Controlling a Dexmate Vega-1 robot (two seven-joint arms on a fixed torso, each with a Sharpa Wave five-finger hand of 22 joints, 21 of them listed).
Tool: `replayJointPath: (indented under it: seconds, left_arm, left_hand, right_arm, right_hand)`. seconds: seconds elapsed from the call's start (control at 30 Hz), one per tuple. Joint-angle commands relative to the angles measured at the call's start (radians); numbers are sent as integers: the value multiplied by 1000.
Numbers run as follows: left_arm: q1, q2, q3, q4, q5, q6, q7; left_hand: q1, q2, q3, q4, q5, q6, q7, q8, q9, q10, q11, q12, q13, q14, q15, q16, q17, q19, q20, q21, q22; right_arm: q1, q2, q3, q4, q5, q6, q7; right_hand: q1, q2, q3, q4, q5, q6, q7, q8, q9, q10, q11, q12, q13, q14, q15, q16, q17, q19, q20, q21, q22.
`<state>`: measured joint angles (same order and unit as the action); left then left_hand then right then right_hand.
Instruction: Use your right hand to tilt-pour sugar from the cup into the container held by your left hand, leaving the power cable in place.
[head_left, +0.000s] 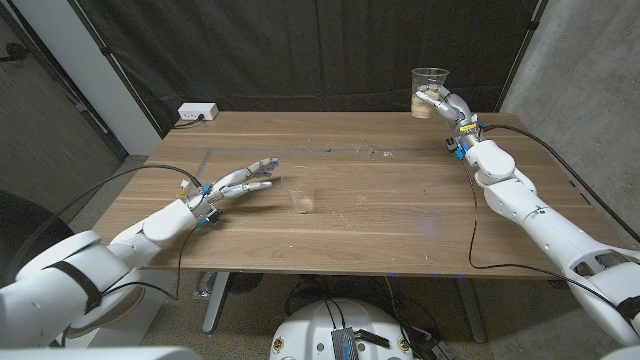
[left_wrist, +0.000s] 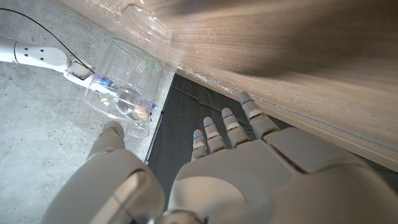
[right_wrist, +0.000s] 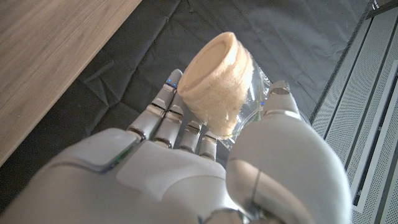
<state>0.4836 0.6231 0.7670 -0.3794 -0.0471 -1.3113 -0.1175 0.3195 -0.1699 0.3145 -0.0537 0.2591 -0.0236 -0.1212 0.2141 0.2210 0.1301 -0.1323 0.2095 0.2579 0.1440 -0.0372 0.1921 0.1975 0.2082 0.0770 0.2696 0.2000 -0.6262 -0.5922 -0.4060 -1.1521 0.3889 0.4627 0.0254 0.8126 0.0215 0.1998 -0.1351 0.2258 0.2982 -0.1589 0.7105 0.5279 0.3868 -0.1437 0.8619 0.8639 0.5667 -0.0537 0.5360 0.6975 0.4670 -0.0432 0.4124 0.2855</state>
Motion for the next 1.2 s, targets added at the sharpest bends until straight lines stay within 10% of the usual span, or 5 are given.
replayJointPath:
  seconds: [0.03, 0.83, 1.2]
  left_arm:
    - [11, 26, 28, -3, -29, -27, -21]
    - [14, 74, 30, -6, 11, -27, -35]
    - [13, 59, 18, -23, -74, -28, -204]
  left_hand:
    - [-5, -21, -23, -3, 6, -17, 1, -6, 3, -21, 2, -7, 4, -19, -78, -3, 4, -19, 5, -7, 3]
    - [-21, -22, -122, -33, 1, -106, 50, -12, 10, -120, 23, -18, 8, -115, -31, -10, 9, -99, 51, -42, 4]
    - [11, -9, -221, -75, 7, -271, 159, -13, 37, -230, 103, -3, 42, -261, 94, -8, 21, -205, 118, -69, 6]
  right_arm:
    - [1, -7, -4, -17, -11, -21, -2]
    - [36, 22, -37, -22, -52, -58, -27]
    - [15, 8, -31, -55, -52, -71, -40]
  right_hand:
    - [1, 15, -3, 0, 5, 14, 0, 8, 0, 12, -1, 1, 2, 13, -178, -4, 6, -6, -89, 10, 1]
    - [-8, 20, -6, 6, 1, 24, -4, 12, -6, 19, -1, -3, 3, 18, -178, -14, 12, -9, -89, 12, 0]
    - [-7, 24, -6, 6, 1, 28, -3, 14, -7, 23, -5, -5, 4, 23, -178, -16, 17, -12, -89, 12, -1]
